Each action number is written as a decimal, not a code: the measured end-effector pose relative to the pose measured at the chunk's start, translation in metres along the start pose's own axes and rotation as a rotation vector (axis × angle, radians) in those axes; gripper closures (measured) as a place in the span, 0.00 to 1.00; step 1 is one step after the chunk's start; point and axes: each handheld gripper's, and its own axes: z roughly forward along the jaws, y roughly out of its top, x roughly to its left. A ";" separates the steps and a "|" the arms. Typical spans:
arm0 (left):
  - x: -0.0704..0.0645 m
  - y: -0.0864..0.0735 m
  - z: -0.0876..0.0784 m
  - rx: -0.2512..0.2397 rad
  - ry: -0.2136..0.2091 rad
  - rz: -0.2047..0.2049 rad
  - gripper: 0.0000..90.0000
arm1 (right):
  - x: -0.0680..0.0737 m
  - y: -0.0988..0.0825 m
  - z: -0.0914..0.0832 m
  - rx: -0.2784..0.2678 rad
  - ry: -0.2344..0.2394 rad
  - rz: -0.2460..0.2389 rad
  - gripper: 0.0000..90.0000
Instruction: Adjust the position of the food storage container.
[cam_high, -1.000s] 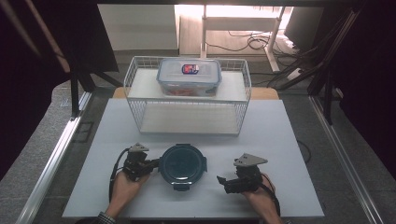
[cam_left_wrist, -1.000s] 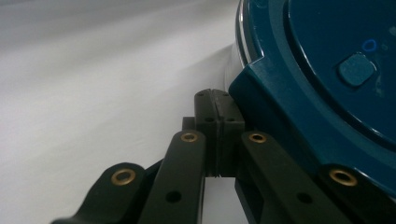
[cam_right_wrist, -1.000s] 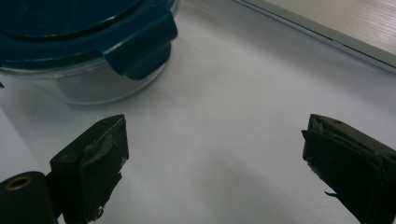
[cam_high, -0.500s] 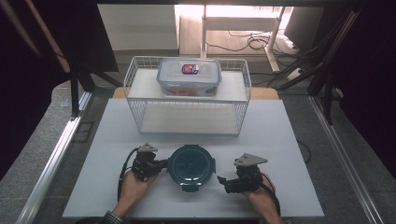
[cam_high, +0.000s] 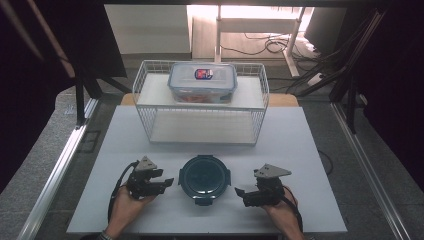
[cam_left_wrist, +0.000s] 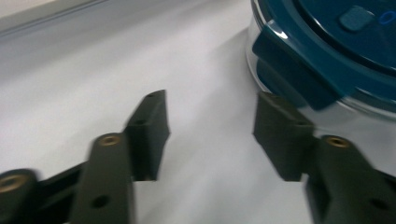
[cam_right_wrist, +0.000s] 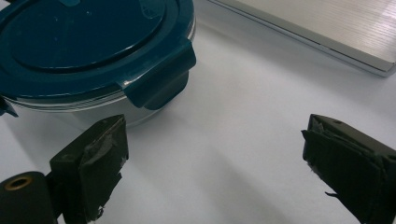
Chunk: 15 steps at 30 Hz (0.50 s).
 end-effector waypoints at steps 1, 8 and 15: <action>0.000 0.000 0.000 0.000 0.000 0.000 0.42 | 0.000 0.000 0.000 0.000 0.000 0.000 0.07; 0.000 -0.011 -0.008 -0.022 -0.091 -0.012 0.25 | 0.003 0.001 -0.003 -0.015 0.012 -0.009 0.07; -0.002 -0.016 -0.008 -0.011 -0.090 0.012 0.15 | 0.006 0.001 -0.002 -0.017 0.023 -0.021 0.06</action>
